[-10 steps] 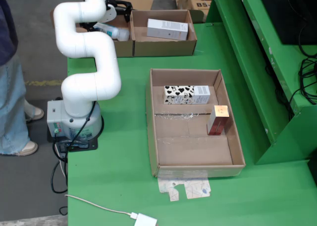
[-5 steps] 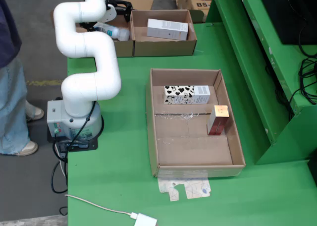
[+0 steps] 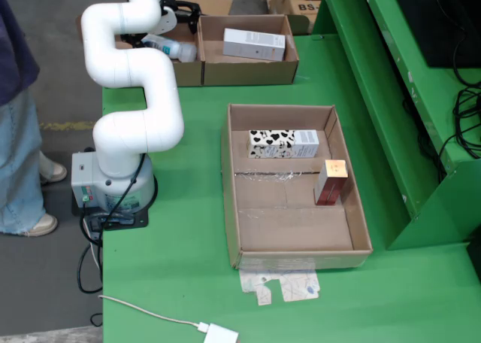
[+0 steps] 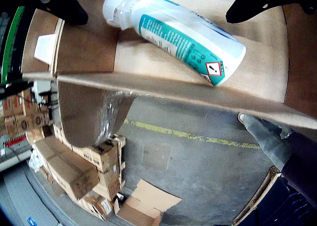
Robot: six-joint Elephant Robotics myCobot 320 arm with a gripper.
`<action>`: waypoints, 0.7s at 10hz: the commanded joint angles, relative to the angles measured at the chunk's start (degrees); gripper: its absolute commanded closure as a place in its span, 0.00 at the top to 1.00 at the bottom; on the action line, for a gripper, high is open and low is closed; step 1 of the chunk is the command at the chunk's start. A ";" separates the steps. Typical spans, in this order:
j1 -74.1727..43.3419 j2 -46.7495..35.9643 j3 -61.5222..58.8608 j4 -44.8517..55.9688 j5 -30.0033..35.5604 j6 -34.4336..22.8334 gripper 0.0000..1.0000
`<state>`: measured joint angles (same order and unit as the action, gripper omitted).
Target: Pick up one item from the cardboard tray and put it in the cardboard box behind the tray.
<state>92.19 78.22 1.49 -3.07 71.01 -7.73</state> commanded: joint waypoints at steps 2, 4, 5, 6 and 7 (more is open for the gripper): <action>0.35 -11.30 -1.49 10.49 -3.25 2.79 1.00; 2.84 -18.24 -1.49 15.39 -8.58 3.98 1.00; 4.36 -21.82 -1.49 18.14 -10.99 4.86 1.00; 5.36 -23.80 -1.49 18.36 -13.05 4.83 1.00; 6.70 -25.01 -1.49 14.49 -17.27 2.01 1.00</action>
<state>96.15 61.43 1.58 14.50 60.64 -3.16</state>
